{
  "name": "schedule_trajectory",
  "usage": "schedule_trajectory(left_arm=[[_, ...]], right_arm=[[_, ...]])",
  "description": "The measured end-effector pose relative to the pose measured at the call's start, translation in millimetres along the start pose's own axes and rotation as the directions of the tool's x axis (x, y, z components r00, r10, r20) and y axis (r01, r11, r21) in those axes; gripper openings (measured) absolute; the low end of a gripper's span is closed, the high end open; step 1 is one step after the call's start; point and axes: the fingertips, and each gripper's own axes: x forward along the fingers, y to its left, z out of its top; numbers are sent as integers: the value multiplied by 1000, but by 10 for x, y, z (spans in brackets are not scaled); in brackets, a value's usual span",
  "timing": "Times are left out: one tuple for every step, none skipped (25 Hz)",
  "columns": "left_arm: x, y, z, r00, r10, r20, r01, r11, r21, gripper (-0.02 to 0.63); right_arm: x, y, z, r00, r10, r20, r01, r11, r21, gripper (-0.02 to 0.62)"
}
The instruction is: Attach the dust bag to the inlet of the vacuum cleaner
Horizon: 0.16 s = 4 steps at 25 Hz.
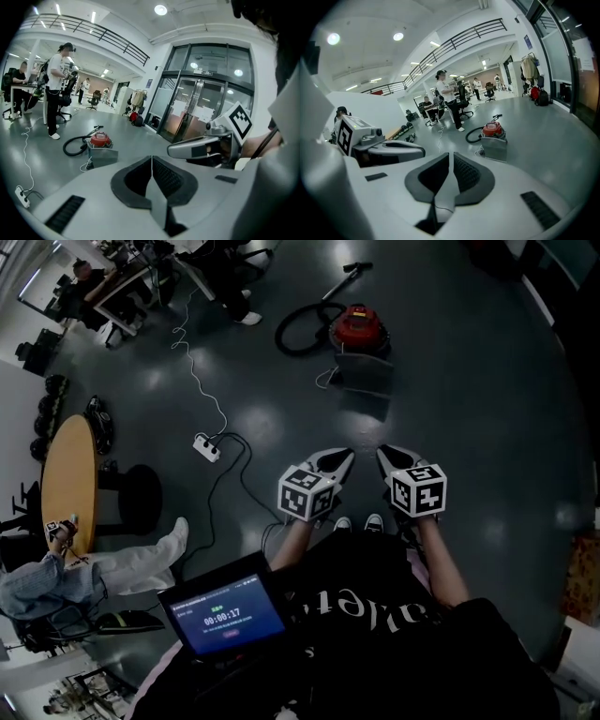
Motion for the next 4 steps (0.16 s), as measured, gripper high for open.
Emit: schedule_trajectory(left_arm=[[8, 22, -18, 1000, -1, -3, 1, 1000, -3, 12], [19, 45, -45, 1000, -2, -8, 2, 1000, -5, 13], [31, 69, -74, 1000, -3, -14, 3, 1000, -7, 12], [43, 92, -103, 1000, -5, -21, 5, 1000, -10, 12]], right_arm=[[19, 3, -4, 1000, 1, -2, -1, 1000, -2, 44], [41, 6, -6, 1000, 3, -4, -3, 1000, -4, 44], [64, 8, -6, 1000, 5, -6, -5, 1000, -6, 44], [87, 10, -5, 1000, 7, -9, -7, 1000, -8, 44]])
